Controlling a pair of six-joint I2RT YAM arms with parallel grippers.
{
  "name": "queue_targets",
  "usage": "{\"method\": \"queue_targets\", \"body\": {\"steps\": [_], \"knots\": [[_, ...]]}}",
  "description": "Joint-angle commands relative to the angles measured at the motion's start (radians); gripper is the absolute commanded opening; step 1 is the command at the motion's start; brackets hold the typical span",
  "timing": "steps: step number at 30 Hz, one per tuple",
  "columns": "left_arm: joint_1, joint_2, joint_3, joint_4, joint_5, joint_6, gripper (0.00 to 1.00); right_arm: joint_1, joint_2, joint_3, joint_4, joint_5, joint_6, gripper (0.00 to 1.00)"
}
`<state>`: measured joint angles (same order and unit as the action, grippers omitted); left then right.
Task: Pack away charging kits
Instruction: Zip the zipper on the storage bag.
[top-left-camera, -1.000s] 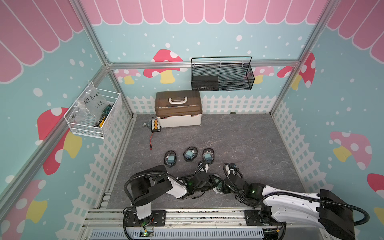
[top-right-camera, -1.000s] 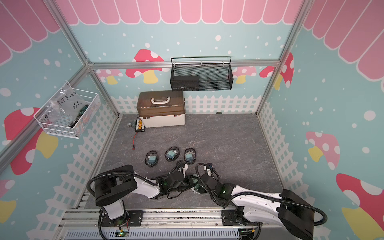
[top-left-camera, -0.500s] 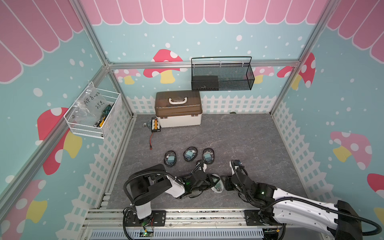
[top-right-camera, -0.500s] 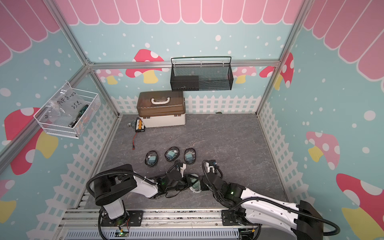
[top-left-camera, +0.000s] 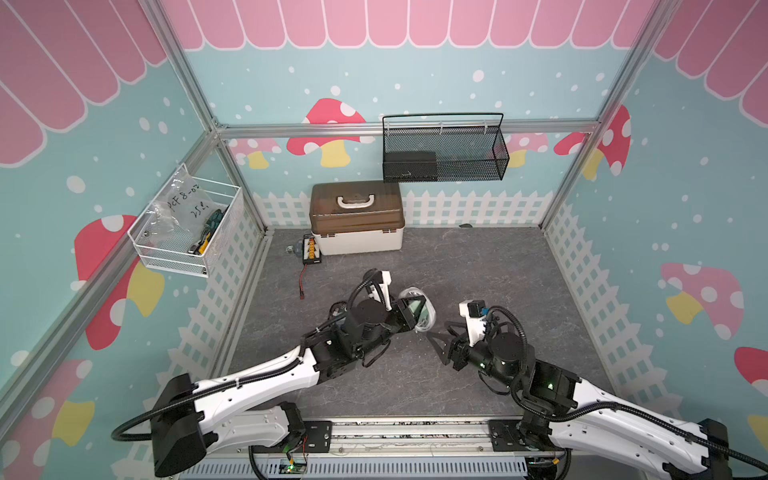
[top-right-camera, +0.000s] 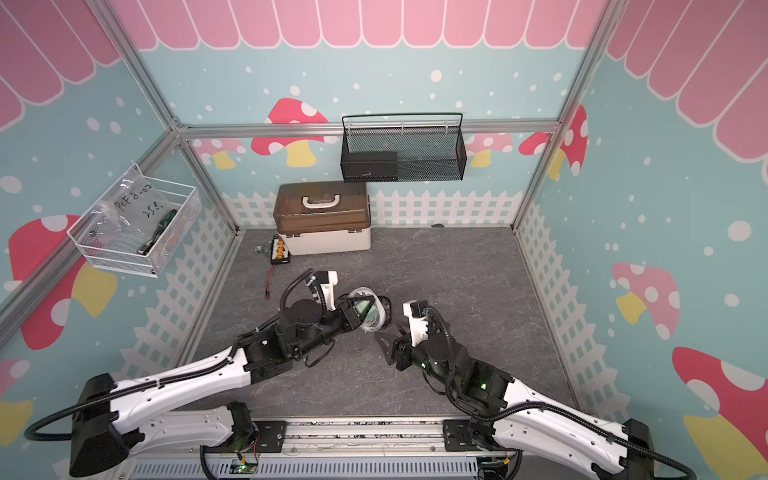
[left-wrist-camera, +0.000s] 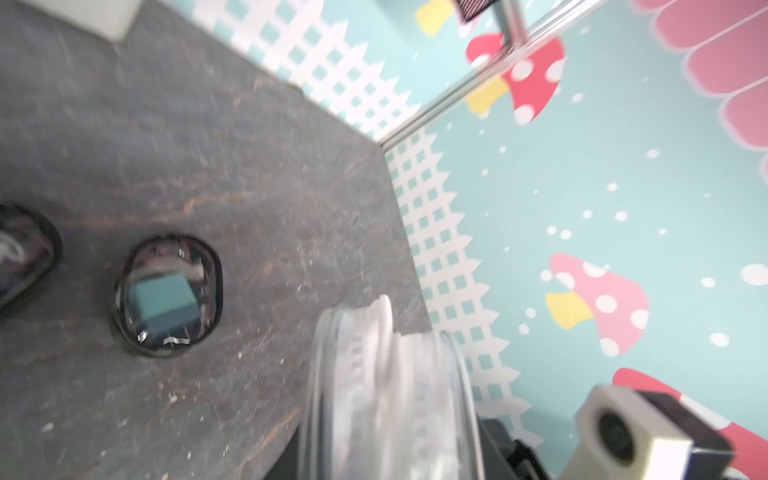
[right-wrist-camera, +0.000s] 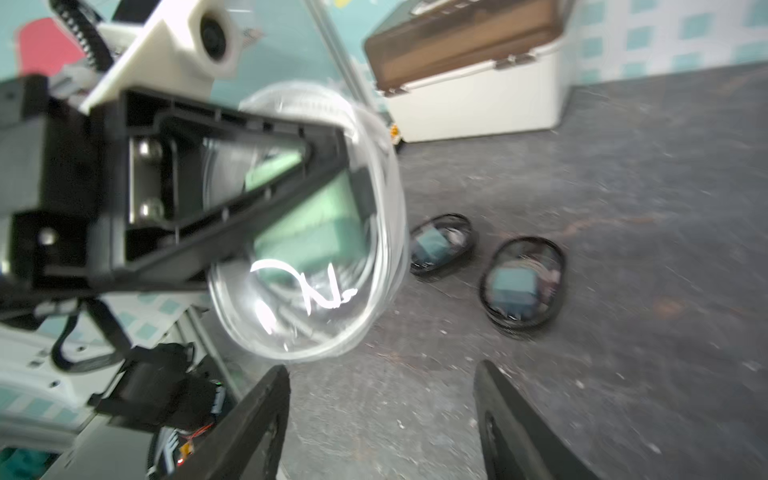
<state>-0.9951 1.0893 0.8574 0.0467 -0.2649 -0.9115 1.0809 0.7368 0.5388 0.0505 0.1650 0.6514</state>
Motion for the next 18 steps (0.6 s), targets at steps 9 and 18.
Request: {"method": "queue_targets", "body": {"steps": [9,18], "knots": [[-0.004,-0.163,0.164,-0.073,-0.124,0.415,0.0,0.234,0.25,0.18,0.412,0.046,-0.439,0.51],[-0.052,-0.188,0.203,-0.018,-0.092,0.539,0.0,0.235,0.188,0.044,0.726,0.02,-0.597,0.46]]}}
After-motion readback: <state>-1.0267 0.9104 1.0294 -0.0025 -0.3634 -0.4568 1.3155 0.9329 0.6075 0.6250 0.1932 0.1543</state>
